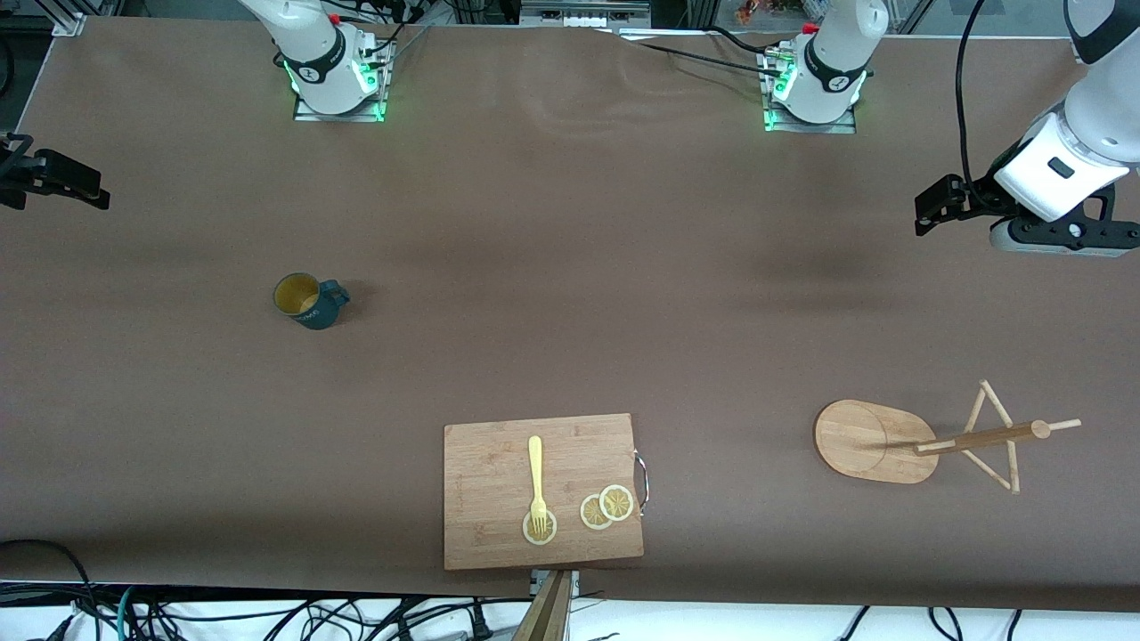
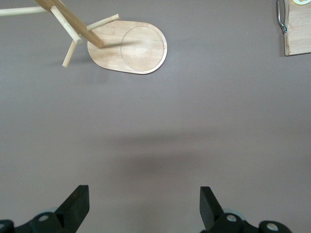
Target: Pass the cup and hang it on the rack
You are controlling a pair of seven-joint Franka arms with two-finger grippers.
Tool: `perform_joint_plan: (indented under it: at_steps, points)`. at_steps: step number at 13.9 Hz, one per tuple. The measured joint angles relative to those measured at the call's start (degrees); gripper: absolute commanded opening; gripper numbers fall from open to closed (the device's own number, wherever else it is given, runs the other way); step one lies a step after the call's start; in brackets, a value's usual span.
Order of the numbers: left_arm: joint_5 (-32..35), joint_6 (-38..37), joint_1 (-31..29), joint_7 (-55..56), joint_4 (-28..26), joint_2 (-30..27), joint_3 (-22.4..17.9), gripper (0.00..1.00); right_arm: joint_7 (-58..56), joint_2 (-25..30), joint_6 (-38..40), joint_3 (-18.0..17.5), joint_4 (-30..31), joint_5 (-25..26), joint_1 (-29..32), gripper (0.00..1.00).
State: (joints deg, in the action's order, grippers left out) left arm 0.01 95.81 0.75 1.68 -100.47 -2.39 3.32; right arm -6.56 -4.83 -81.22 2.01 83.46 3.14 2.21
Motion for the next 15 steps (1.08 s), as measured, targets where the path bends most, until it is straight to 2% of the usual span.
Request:
perform_joint_plan:
  at_steps: [15]
  points:
    - [0.00,-0.03,0.00,0.00,0.00,0.00,0.00,1.00,0.01,0.00,-1.89,0.28,0.00,0.00,0.08,1.00]
